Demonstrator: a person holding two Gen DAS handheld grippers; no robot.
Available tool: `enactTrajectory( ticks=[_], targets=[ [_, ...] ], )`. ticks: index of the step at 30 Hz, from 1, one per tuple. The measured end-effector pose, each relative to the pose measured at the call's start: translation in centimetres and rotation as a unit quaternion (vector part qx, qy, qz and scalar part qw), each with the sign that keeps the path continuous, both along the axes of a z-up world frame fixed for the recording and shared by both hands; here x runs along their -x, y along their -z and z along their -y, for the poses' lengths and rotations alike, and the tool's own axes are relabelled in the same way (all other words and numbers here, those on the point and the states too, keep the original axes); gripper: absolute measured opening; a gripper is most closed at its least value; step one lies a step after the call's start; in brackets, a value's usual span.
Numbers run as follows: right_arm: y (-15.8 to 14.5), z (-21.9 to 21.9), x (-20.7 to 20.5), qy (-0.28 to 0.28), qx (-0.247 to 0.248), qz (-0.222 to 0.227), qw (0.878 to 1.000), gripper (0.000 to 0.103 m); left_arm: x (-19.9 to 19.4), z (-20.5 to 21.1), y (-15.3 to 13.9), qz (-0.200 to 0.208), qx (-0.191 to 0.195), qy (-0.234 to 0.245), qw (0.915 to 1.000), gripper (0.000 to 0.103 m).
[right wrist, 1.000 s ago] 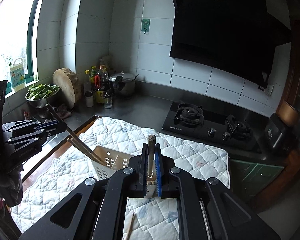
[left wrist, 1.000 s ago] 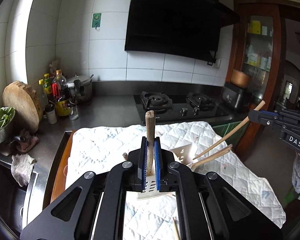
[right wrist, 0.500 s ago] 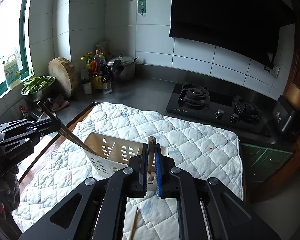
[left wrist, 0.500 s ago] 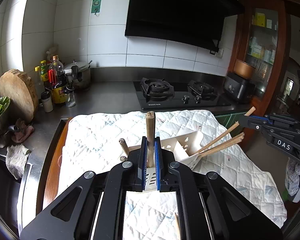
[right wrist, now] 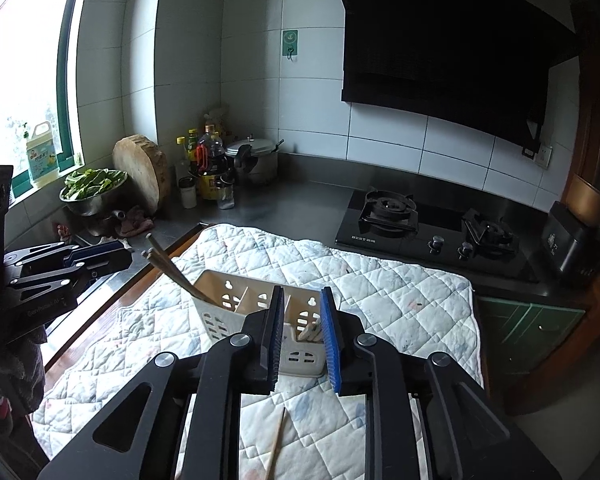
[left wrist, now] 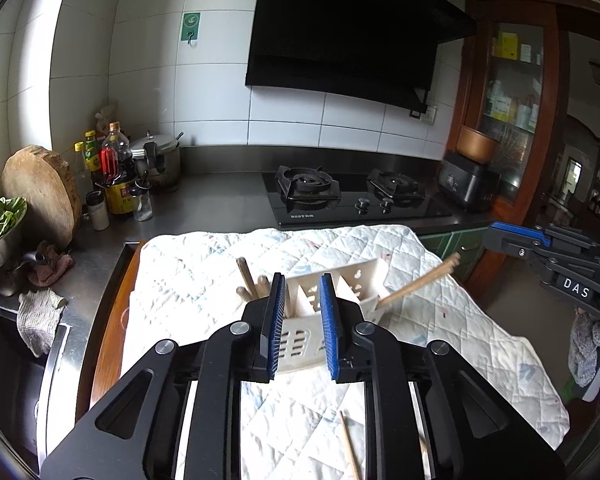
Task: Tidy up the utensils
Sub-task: 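Move both open grippers back toward the last loose chopsticks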
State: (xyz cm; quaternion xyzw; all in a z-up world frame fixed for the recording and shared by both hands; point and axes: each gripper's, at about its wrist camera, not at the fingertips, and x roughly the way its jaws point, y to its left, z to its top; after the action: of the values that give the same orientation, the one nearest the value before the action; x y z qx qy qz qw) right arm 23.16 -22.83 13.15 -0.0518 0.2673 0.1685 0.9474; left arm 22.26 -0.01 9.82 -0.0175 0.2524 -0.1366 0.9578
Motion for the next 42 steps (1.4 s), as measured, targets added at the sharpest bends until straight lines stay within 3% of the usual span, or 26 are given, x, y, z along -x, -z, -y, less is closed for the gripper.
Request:
enactTrajectory(
  ticks=[2, 5, 7, 9, 11, 13, 15, 20, 28, 33, 42],
  targets=[
    [0.4, 0.2, 1.6, -0.005, -0.001, 0.005, 1.000, 0.024, 1.5, 0.1, 0.2, 0.004, -0.004, 0.002, 1.0000, 0.020],
    [1.4, 0.2, 4.1, -0.010, 0.001, 0.010, 1.000, 0.028, 3.7, 0.0, 0.7, 0.008, -0.002, 0.004, 1.0000, 0.036],
    [2.2, 0.5, 5.6, -0.014, -0.004, 0.009, 1.000, 0.031, 5.1, 0.1, 1.2, 0.009, -0.003, 0.008, 0.9999, 0.037],
    [3.2, 0.8, 7.0, -0.014, -0.011, 0.006, 1.000, 0.036, 6.4, 0.2, 1.9, 0.008, -0.002, 0.012, 0.9999, 0.048],
    [4.2, 1.1, 8.3, -0.013, -0.016, 0.004, 1.000, 0.044, 7.6, 0.4, 2.6, 0.007, -0.002, 0.015, 0.9999, 0.053],
    [5.3, 1.1, 9.4, -0.013, -0.016, 0.000, 1.000, 0.048, 8.8, 0.9, 3.7, 0.005, -0.008, 0.019, 0.9998, 0.055],
    [6.5, 1.1, 10.5, -0.009, -0.013, -0.003, 1.000, 0.053, 10.0, 1.2, 4.7, 0.005, -0.018, 0.017, 0.9997, 0.066],
    [9.9, 1.4, 13.0, 0.001, -0.010, -0.014, 1.000, 0.060, 12.1, 1.5, 7.5, -0.006, -0.028, 0.009, 0.9996, 0.078],
    [13.8, 1.4, 15.8, 0.021, 0.002, -0.028, 0.999, 0.069, 14.0, 0.4, 11.4, -0.038, -0.017, -0.016, 0.9990, 0.084],
    [15.0, 1.5, 16.5, 0.030, 0.004, -0.035, 0.999, 0.075, 14.4, -0.4, 12.5, -0.048, -0.009, -0.031, 0.9983, 0.087],
    [16.7, 1.3, 16.6, 0.038, 0.000, -0.055, 0.998, 0.076, 15.0, -1.3, 13.8, -0.062, 0.008, -0.050, 0.9968, 0.090]
  ],
)
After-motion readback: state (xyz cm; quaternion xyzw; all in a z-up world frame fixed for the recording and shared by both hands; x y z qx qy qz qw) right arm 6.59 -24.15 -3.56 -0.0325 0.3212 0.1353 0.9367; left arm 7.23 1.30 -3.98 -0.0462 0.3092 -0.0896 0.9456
